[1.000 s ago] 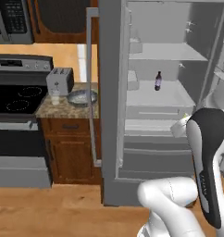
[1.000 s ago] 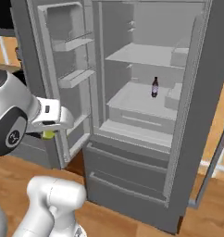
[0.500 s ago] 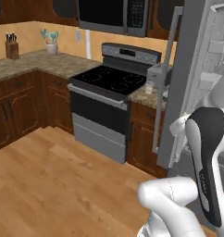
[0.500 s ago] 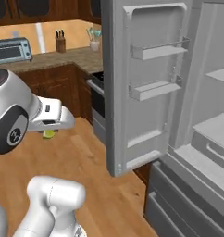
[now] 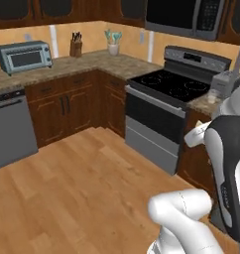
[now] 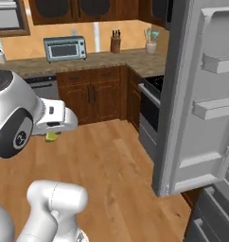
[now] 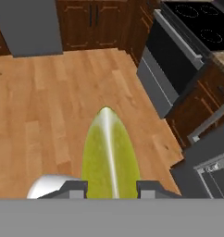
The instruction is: Grab a lemon wedge from the fridge and one ice cube from the ice bowl, and put them in the glass of lemonade.
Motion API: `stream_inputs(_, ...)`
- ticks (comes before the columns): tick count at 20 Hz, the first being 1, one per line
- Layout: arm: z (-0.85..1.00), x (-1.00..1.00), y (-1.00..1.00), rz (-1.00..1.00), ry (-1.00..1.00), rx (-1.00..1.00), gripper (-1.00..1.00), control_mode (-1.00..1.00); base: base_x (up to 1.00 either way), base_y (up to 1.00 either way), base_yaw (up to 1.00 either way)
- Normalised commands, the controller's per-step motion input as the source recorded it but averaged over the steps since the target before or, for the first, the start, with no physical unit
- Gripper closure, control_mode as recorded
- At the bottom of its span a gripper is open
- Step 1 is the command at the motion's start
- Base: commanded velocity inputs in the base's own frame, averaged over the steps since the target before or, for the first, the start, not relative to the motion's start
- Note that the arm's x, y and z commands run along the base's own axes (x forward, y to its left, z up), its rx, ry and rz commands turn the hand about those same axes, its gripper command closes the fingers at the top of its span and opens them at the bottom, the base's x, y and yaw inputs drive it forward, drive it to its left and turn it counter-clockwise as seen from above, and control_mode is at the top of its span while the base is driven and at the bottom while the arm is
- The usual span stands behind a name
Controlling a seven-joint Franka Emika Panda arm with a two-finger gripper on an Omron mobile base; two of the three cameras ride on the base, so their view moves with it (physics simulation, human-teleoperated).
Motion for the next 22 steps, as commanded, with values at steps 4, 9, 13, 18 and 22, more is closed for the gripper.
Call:
stream_inputs(4,0.0,0.0,0.0,0.0,0.0,0.0,1.0,1.0,1.0,0.71,-0.12)
stream_inputs(9,0.0,0.0,0.0,0.0,0.0,0.0,1.0,1.0,1.0,0.57,-0.5)
stream_inputs(13,0.0,0.0,0.0,0.0,0.0,0.0,1.0,1.0,0.62,0.46,-0.86)
stream_inputs(18,0.0,0.0,0.0,0.0,0.0,0.0,1.0,1.0,0.32,0.28,-0.94)
stream_inputs(22,0.0,0.0,0.0,0.0,0.0,0.0,1.0,1.0,0.67,0.52,-0.83)
